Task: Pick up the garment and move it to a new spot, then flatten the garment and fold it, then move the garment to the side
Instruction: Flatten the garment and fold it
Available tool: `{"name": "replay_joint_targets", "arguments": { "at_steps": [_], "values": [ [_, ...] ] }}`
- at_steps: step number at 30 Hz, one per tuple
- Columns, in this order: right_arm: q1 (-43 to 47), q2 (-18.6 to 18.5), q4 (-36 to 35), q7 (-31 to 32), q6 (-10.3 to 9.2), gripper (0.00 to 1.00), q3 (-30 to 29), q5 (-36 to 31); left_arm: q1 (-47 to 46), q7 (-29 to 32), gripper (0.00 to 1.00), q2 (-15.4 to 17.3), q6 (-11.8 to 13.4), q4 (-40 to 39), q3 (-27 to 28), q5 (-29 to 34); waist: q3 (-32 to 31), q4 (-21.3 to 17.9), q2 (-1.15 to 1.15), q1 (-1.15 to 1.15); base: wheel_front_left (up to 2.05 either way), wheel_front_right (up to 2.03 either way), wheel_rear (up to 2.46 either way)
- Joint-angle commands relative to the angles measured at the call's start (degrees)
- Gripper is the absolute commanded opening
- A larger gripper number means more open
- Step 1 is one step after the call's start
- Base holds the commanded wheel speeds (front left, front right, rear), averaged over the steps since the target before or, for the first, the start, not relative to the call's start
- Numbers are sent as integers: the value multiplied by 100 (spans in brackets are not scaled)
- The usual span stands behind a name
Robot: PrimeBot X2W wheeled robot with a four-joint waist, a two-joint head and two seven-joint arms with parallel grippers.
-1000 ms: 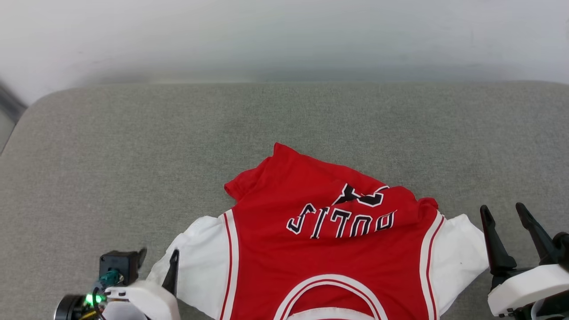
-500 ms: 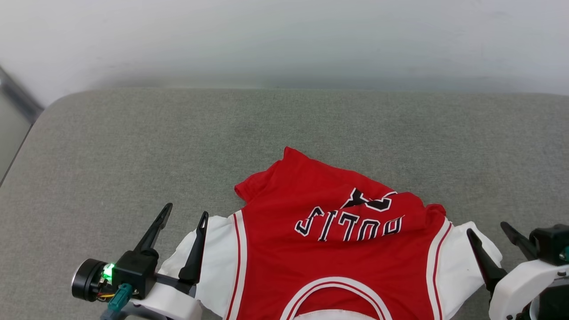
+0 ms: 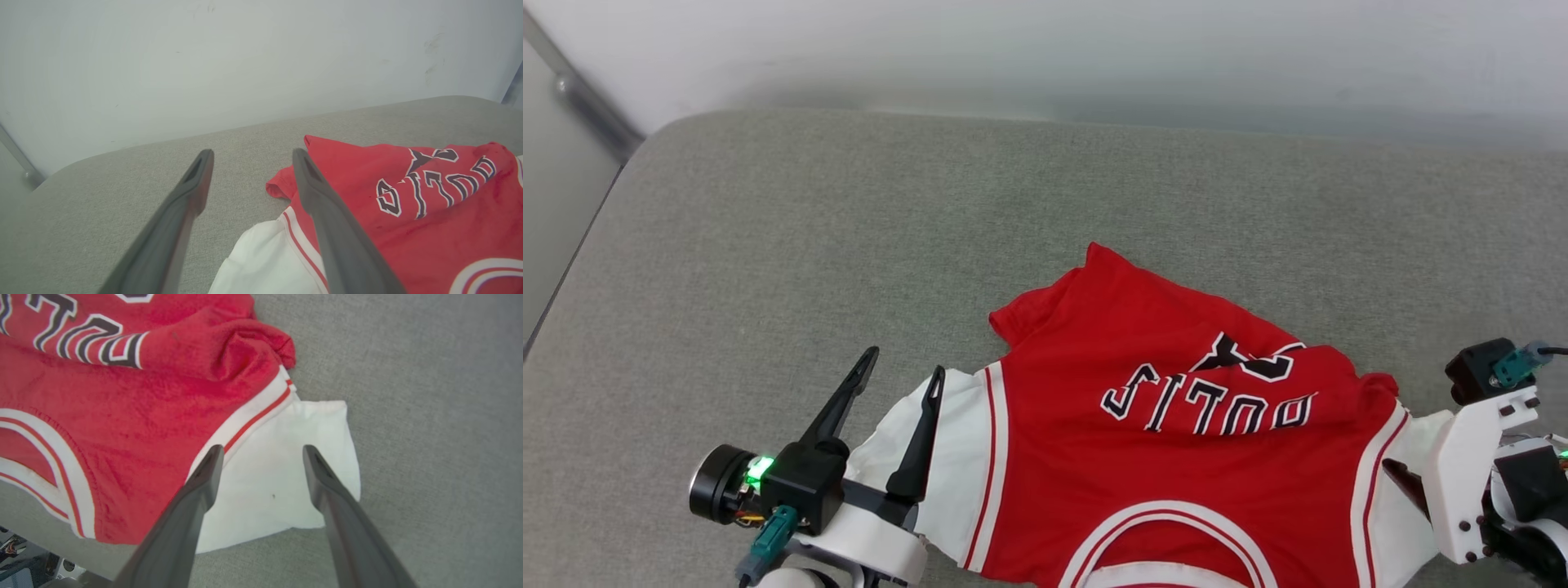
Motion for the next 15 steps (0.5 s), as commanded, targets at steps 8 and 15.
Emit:
{"name": "replay_joint_targets", "arguments": {
  "at_steps": [8,15],
  "values": [
    [-407,33,936,268,-3,100,-79,-185,-206,-19,100,-147,-121,14,-40,112,311,489,0,0,0,0,0],
    [-472,30,1363,10,-3,0,19,-221,-237,-19,100,-237,-168,-10,-55,159,451,664,0,0,0,0,0]
  ]
}}
